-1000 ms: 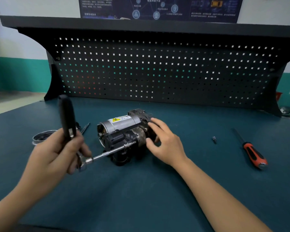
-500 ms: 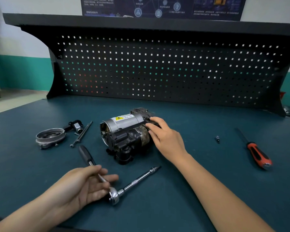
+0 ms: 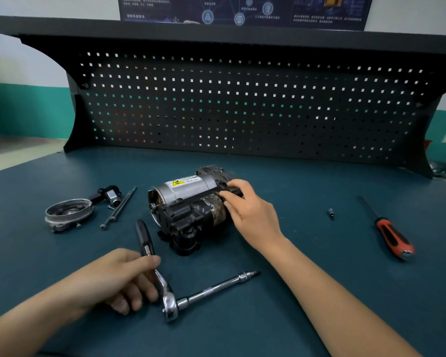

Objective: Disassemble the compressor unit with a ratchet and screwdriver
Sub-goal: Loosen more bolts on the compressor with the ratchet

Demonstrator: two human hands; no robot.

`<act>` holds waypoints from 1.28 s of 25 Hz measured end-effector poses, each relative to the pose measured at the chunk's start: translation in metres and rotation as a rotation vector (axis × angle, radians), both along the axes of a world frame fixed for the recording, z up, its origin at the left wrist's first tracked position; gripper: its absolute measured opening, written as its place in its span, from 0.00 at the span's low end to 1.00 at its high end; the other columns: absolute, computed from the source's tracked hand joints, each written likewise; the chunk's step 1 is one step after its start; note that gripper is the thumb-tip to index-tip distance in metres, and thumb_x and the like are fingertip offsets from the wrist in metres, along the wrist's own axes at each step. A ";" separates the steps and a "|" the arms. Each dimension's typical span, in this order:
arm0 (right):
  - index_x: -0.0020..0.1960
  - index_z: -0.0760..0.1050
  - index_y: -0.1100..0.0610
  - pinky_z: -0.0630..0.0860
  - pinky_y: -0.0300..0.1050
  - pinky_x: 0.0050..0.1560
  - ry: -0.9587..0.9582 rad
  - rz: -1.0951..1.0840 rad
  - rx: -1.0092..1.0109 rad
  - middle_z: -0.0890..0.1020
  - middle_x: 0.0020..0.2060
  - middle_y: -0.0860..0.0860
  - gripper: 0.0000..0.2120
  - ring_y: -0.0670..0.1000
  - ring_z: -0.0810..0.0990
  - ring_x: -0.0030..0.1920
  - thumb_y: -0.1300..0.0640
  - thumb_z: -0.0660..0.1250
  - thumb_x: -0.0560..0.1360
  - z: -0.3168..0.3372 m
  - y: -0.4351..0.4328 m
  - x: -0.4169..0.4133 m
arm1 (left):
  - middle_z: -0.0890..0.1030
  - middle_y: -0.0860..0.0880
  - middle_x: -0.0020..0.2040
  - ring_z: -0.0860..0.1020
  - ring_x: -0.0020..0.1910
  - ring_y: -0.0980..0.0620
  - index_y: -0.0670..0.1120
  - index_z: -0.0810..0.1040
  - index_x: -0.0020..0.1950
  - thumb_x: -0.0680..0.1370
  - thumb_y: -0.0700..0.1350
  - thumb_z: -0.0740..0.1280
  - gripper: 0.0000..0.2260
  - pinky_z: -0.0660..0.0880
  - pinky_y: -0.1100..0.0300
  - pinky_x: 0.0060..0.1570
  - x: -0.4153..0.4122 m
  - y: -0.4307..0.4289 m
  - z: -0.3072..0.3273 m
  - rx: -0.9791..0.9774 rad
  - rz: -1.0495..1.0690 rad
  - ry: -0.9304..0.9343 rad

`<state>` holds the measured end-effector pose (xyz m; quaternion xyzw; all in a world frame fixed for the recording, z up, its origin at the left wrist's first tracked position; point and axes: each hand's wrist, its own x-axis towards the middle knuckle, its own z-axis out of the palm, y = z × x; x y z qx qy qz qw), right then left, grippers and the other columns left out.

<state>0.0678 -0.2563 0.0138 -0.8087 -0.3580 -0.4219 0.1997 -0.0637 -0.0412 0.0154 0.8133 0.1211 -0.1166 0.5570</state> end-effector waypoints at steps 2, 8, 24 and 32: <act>0.59 0.78 0.57 0.73 0.42 0.32 0.151 -0.022 0.054 0.76 0.60 0.52 0.14 0.51 0.79 0.38 0.60 0.68 0.74 0.002 -0.002 -0.001 | 0.82 0.39 0.33 0.73 0.21 0.52 0.35 0.72 0.42 0.80 0.43 0.60 0.12 0.70 0.64 0.19 -0.006 -0.007 -0.004 -0.114 0.078 -0.153; 0.47 0.77 0.49 0.69 0.38 0.37 0.453 0.143 0.856 0.76 0.38 0.43 0.07 0.46 0.71 0.29 0.61 0.65 0.75 0.024 -0.005 -0.017 | 0.81 0.42 0.28 0.72 0.19 0.55 0.35 0.72 0.36 0.80 0.36 0.56 0.14 0.68 0.68 0.19 -0.017 -0.013 -0.005 -0.115 0.247 -0.627; 0.57 0.77 0.67 0.76 0.55 0.43 0.272 0.171 0.144 0.79 0.45 0.62 0.12 0.62 0.78 0.43 0.62 0.61 0.78 -0.012 0.033 -0.035 | 0.78 0.49 0.24 0.75 0.24 0.59 0.43 0.76 0.35 0.78 0.45 0.60 0.13 0.68 0.75 0.29 0.019 -0.001 0.014 0.275 0.338 -1.036; 0.54 0.77 0.67 0.76 0.55 0.40 0.237 0.153 0.140 0.79 0.44 0.60 0.11 0.61 0.78 0.41 0.62 0.60 0.78 -0.014 0.032 -0.030 | 0.74 0.54 0.22 0.75 0.27 0.60 0.38 0.75 0.37 0.75 0.52 0.57 0.19 0.68 0.74 0.32 0.021 -0.006 0.018 0.396 0.309 -1.102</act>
